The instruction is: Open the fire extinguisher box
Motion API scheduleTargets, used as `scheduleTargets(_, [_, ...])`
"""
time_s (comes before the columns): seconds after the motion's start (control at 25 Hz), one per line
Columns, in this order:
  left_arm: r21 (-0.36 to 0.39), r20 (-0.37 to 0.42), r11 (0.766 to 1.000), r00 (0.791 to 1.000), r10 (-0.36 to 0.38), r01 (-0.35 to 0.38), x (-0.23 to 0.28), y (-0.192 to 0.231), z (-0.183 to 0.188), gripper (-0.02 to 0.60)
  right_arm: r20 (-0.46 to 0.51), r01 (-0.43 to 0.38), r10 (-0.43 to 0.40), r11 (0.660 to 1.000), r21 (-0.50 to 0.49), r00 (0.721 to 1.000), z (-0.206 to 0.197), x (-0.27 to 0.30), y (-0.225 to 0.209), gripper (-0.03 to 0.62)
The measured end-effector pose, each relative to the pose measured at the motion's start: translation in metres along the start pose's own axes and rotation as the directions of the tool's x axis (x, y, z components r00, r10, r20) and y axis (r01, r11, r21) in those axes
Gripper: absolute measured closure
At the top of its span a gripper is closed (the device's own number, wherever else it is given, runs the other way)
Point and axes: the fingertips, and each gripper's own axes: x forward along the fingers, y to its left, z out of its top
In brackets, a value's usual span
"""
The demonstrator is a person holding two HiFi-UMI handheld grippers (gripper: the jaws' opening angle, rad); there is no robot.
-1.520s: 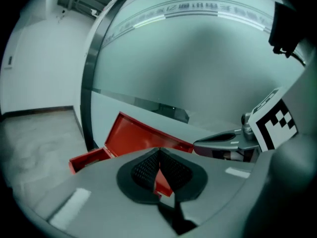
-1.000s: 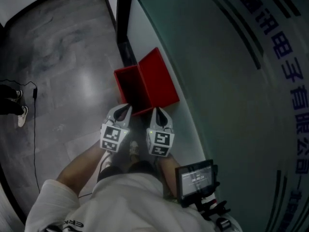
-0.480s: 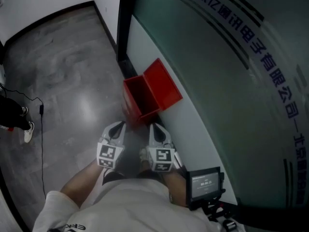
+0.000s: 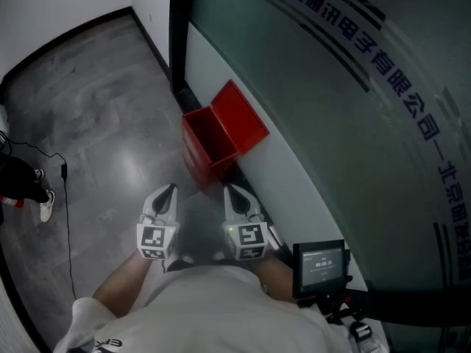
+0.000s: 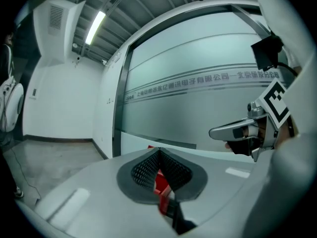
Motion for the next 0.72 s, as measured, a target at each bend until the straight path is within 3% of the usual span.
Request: scheduleTargets(0.72, [0.026, 0.064, 1.0, 0.998, 0.013, -0.015, -0.014, -0.048, 0.023, 0.578, 0.061, -0.008, 0.007, 1.0, 0.025, 0.998, 0.006, -0.057, -0.031, 0.582])
